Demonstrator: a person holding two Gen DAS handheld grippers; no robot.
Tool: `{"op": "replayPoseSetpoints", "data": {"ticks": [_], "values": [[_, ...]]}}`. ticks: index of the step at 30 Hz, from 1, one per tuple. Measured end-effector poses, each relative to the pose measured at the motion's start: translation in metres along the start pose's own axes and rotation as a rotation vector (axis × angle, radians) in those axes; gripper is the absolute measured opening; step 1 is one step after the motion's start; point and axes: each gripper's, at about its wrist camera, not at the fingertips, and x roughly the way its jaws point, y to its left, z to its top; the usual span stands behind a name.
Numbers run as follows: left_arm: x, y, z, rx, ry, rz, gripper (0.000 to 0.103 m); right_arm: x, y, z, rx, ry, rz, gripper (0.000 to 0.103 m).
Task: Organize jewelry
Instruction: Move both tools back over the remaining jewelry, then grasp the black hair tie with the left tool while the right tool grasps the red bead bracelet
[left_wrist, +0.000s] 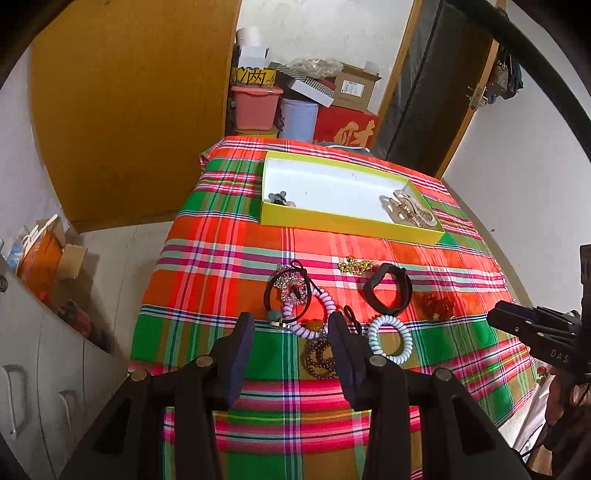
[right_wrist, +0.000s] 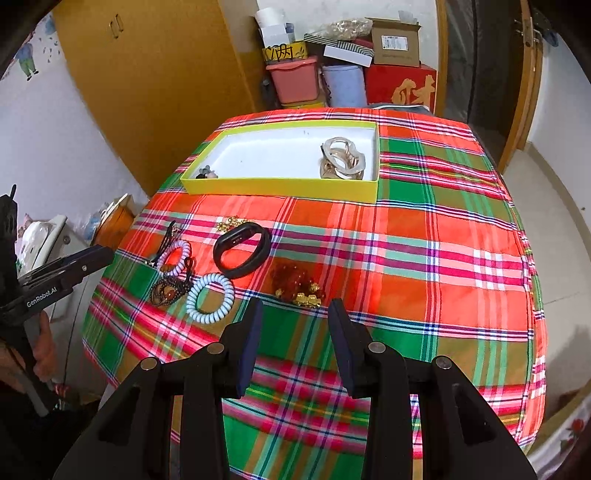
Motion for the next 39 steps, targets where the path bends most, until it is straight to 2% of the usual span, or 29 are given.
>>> {"op": "replayPoseSetpoints", "data": {"ticks": [6,19,27,28,33,37,39], "values": [[0.01,-0.003,0.0,0.019,0.021,-0.013,0.041,0.01,0.0,0.001,-0.004,0.017,0.001,0.041],[0.06,-0.009,0.001,0.056,0.08,-0.045,0.041,0.046,-0.006,0.005,-0.022,0.068,-0.007,0.042],[0.073,-0.009,0.005,0.084,0.072,-0.044,0.041,0.063,-0.006,0.01,-0.043,0.087,-0.012,0.042],[0.074,-0.01,0.005,0.092,0.069,-0.045,0.039,0.065,-0.005,0.011,-0.049,0.088,-0.014,0.042],[0.079,-0.012,0.004,0.127,0.075,-0.018,0.012,0.072,-0.002,0.012,-0.062,0.1,-0.012,0.042],[0.079,-0.011,0.002,0.141,0.068,-0.015,0.009,0.075,0.0,0.01,-0.072,0.102,-0.015,0.042],[0.078,-0.01,0.003,0.14,0.066,-0.014,0.002,0.076,0.0,0.01,-0.073,0.105,-0.016,0.042]]}}
